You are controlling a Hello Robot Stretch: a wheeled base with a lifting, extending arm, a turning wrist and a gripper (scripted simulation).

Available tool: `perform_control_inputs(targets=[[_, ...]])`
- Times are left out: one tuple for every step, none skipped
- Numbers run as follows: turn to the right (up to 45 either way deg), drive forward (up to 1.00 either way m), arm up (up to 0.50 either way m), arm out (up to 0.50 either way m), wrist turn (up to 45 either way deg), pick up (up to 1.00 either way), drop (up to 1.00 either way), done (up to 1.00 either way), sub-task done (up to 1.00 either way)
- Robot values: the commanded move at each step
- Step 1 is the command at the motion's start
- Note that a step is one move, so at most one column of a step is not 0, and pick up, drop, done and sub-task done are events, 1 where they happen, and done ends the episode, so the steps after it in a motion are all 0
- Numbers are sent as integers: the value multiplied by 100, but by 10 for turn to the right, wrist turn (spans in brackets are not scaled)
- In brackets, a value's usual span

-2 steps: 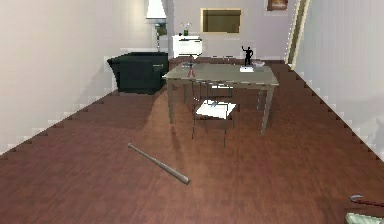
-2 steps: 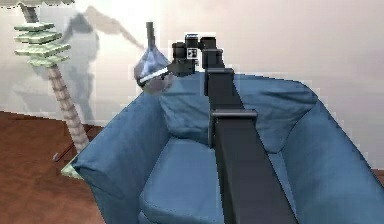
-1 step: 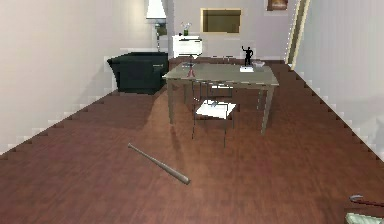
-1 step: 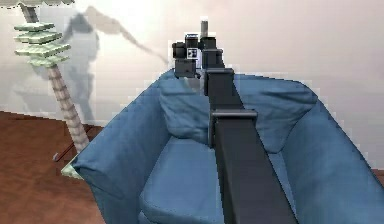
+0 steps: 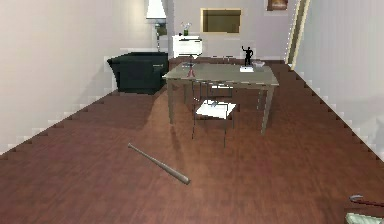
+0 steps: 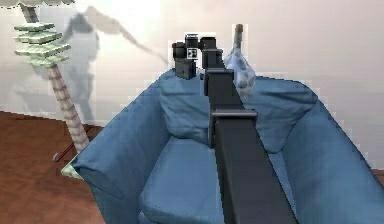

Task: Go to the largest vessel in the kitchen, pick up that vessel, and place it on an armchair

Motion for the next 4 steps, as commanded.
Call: perform_control_inputs(targets=[[0,0,-34,0,0,0,0,0,0],[0,0,-32,0,0,0,0,0,0],[0,0,0,0,0,0,100,0,0],[0,0,10,0,0,0,0,0,0]])
